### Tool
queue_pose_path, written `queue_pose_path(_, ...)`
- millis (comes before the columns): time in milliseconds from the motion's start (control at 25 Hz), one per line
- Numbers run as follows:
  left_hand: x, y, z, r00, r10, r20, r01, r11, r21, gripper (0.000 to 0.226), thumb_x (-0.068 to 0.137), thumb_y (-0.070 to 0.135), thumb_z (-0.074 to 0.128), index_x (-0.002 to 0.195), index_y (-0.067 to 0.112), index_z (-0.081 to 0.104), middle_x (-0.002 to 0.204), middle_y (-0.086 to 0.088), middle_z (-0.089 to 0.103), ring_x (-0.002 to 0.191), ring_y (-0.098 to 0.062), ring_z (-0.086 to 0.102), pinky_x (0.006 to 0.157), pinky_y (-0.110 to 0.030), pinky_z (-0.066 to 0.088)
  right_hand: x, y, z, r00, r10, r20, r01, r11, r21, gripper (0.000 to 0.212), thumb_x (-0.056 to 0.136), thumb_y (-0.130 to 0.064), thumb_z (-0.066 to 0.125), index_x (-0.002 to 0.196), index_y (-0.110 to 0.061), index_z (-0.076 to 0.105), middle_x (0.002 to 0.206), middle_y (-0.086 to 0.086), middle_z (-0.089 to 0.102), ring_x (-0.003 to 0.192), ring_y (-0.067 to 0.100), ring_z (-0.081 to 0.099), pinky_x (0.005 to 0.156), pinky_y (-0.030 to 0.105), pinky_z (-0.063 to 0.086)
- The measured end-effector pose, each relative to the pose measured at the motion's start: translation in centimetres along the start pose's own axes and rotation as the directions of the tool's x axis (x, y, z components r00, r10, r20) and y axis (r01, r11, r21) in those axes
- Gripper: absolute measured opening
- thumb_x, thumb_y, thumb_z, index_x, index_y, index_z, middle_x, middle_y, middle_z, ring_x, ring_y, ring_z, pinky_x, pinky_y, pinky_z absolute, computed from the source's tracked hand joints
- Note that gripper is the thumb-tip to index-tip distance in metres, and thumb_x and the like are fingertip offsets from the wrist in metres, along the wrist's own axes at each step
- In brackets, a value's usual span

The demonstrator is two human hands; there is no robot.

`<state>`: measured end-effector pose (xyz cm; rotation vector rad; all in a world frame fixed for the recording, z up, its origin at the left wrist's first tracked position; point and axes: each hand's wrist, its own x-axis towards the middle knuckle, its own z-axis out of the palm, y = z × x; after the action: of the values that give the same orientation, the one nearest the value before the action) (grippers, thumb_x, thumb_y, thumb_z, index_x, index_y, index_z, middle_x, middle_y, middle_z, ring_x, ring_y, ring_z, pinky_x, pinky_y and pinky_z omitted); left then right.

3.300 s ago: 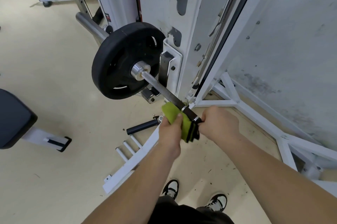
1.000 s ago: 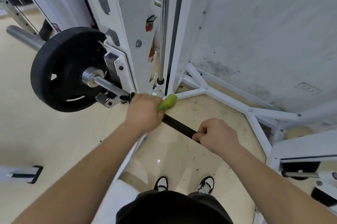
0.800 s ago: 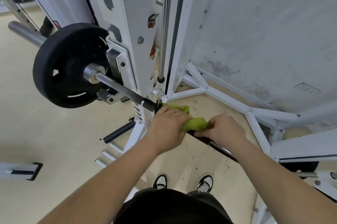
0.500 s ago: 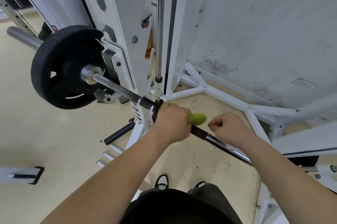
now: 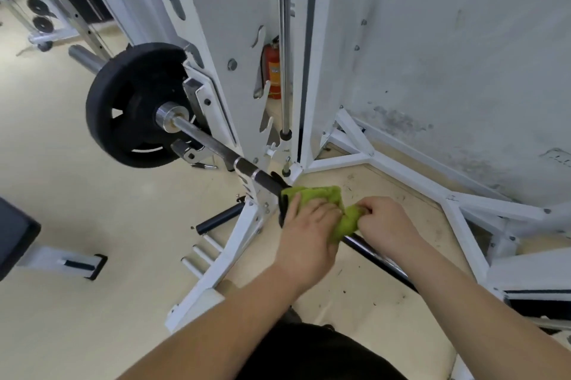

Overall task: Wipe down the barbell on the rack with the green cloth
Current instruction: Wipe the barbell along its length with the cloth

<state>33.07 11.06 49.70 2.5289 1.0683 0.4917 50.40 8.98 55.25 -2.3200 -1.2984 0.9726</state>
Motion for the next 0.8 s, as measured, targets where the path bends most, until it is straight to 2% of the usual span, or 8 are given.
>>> queue_pose_path(120, 0.1, -5.1, -2.8, 0.991, 0.137, 0.002, -0.137, 0.991, 0.000, 0.040, 0.086, 0.022, 0.058, 0.125, 0.027, 0.068, 0.135, 0.007, 0.067, 0.136, -0.017, 0.054, 0.123, -0.054, 0.029, 0.2, 0.9, -0.4, 0.999, -0.018, -0.028, 0.019, 1.000, 0.018, 0.019, 0.079, -0.006, 0.051, 0.084, -0.008, 0.070, 0.084, 0.007, 0.071, 0.084, 0.034, 0.065, 0.078, 0.040, 0.055)
queue_pose_path(200, -0.1, -8.0, -4.9, 0.967, -0.170, -0.190, 0.145, 0.980, -0.137, 0.037, 0.088, 0.013, 0.052, 0.117, 0.029, 0.070, 0.126, 0.005, 0.068, 0.125, -0.020, 0.060, 0.106, -0.043, 0.048, 0.1, 0.8, -1.0, 0.997, -0.072, -0.002, 0.072, 0.996, 0.059, 0.021, 0.091, -0.014, 0.056, 0.073, -0.012, 0.066, 0.068, -0.002, 0.063, 0.070, 0.024, 0.060, 0.067, 0.032, 0.048)
queue_pose_path(280, -0.7, -7.2, -5.3, 0.663, -0.656, -0.361, 0.492, 0.745, -0.450, 0.016, 0.097, 0.015, 0.050, 0.100, 0.025, 0.062, 0.101, 0.000, 0.066, 0.097, -0.025, 0.064, 0.072, -0.033, 0.047, -0.2, -0.2, -0.9, 0.992, -0.120, 0.023, 0.118, 0.990, 0.077, 0.026, 0.097, -0.026, 0.060, 0.074, -0.018, 0.070, 0.068, -0.007, 0.065, 0.069, 0.016, 0.062, 0.065, 0.029, 0.049)
queue_pose_path(320, -0.5, -5.6, -4.4, 0.500, -0.804, -0.321, 0.547, 0.581, -0.603, 0.009, 0.100, 0.020, 0.050, 0.098, 0.022, 0.059, 0.092, -0.003, 0.063, 0.086, -0.028, 0.062, 0.065, -0.033, 0.043, -0.2, -0.8, -0.6, 0.989, -0.146, 0.036, 0.144, 0.988, 0.060, 0.027, 0.096, -0.029, 0.062, 0.072, -0.019, 0.070, 0.067, -0.006, 0.064, 0.068, 0.016, 0.061, 0.066, 0.030, 0.049)
queue_pose_path(400, 0.2, -1.3, -1.7, 0.350, -0.937, 0.006, 0.508, 0.185, -0.841, 0.019, 0.104, 0.030, 0.050, 0.117, 0.020, 0.059, 0.099, -0.006, 0.067, 0.091, -0.027, 0.065, 0.073, -0.035, 0.053, 0.2, -1.5, 0.7, 0.980, -0.185, 0.069, 0.188, 0.981, -0.036, 0.031, 0.093, -0.032, 0.063, 0.070, -0.011, 0.068, 0.062, 0.004, 0.062, 0.063, 0.023, 0.058, 0.064, 0.033, 0.049)
queue_pose_path(480, 0.2, 2.5, 0.8, 0.352, -0.896, 0.270, 0.380, -0.127, -0.916, 0.029, 0.105, 0.037, 0.047, 0.129, 0.021, 0.057, 0.115, -0.006, 0.071, 0.105, -0.024, 0.068, 0.094, -0.043, 0.057, 0.3, -1.9, 2.0, 0.973, -0.208, 0.103, 0.221, 0.965, -0.143, 0.033, 0.090, -0.033, 0.066, 0.070, -0.009, 0.071, 0.060, 0.007, 0.065, 0.058, 0.023, 0.058, 0.057, 0.031, 0.046)
queue_pose_path(560, 0.2, 3.4, 0.8, 0.361, -0.841, 0.402, 0.357, -0.274, -0.893, 0.022, 0.107, 0.033, 0.046, 0.115, 0.022, 0.063, 0.110, -0.007, 0.074, 0.102, -0.024, 0.071, 0.094, -0.045, 0.058, 0.4, -2.3, 2.3, 0.969, -0.221, 0.109, 0.243, 0.929, -0.279, 0.030, 0.089, -0.035, 0.068, 0.069, -0.013, 0.074, 0.060, 0.004, 0.067, 0.059, 0.022, 0.063, 0.054, 0.031, 0.047)
queue_pose_path(800, 3.0, -8.8, -3.4, 0.282, -0.909, 0.306, 0.157, -0.271, -0.950, 0.026, 0.107, 0.035, 0.045, 0.123, 0.022, 0.062, 0.120, -0.013, 0.074, 0.110, -0.036, 0.071, 0.097, -0.058, 0.056, 0.6, -3.5, 2.5, 0.971, -0.216, 0.099, 0.238, 0.873, -0.425, 0.020, 0.089, -0.027, 0.069, 0.070, -0.023, 0.068, 0.063, -0.005, 0.061, 0.057, 0.016, 0.058, 0.052, 0.025, 0.046)
